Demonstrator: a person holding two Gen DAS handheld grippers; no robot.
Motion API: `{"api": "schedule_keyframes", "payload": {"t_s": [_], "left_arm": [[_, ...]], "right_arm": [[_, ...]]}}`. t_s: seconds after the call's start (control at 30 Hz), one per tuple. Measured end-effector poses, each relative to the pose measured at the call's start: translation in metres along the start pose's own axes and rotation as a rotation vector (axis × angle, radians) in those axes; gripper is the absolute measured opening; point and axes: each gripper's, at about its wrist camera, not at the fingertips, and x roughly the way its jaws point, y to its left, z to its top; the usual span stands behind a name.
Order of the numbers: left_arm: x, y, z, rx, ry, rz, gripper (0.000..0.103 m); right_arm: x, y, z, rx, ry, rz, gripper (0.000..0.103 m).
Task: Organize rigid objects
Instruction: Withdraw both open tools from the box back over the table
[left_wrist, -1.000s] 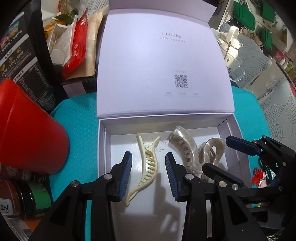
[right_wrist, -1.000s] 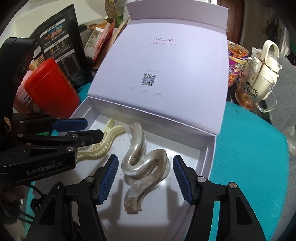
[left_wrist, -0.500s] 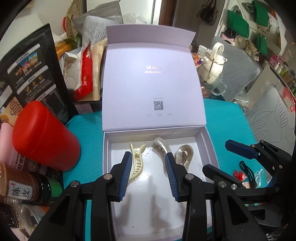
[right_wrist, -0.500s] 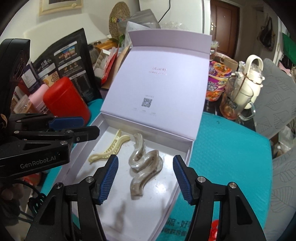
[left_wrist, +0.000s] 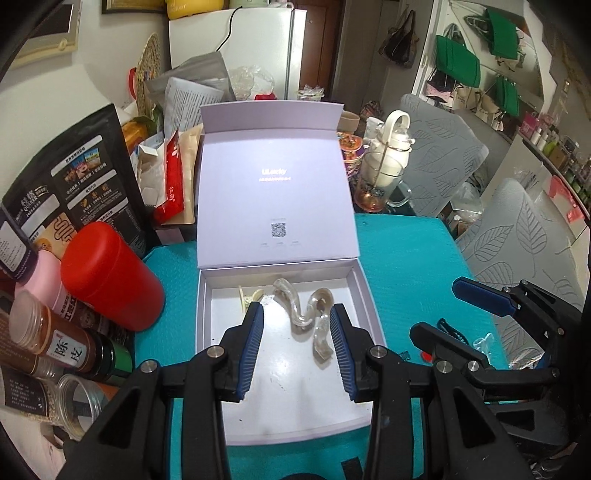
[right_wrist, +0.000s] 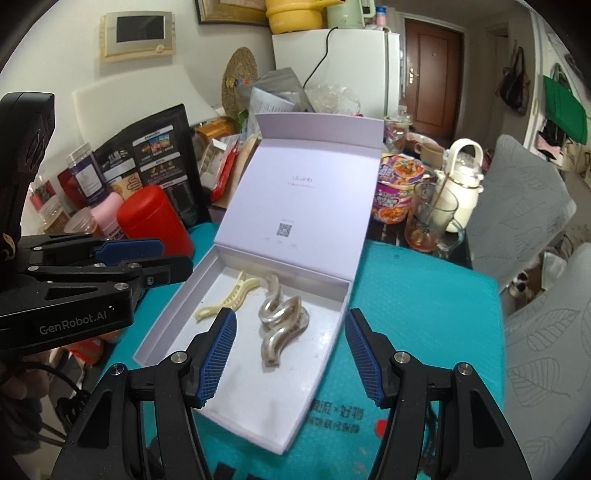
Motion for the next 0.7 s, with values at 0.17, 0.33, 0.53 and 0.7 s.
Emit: {"api": "schedule_keyframes", "payload": {"t_s": [0.17, 0.33, 0.53, 0.7], "left_arm": [[-0.022, -0.017, -0.009, 0.008, -0.027, -0.005, 0.037], [-0.043, -0.036, -0.022, 0.009, -0.052, -0.003, 0.037], [-0.067, -0.061, -0.037, 0.014, -0.075, 0.001, 0.037], [-0.084, -0.085, -0.052, 0.020, -0.085, 0.000, 0.037]], "right_arm": [[-0.028, -0.003, -0.011, 0.000, -0.025, -0.009, 0.061], [-0.055, -0.008, -0.023, -0.001, -0.047, -0.015, 0.061], [-0.088, -0.013, -0.038, -0.011, -0.078, -0.018, 0.061], [-0.115, -0.019, -0.056, -0.010, -0.099, -0.022, 0.062]]}}
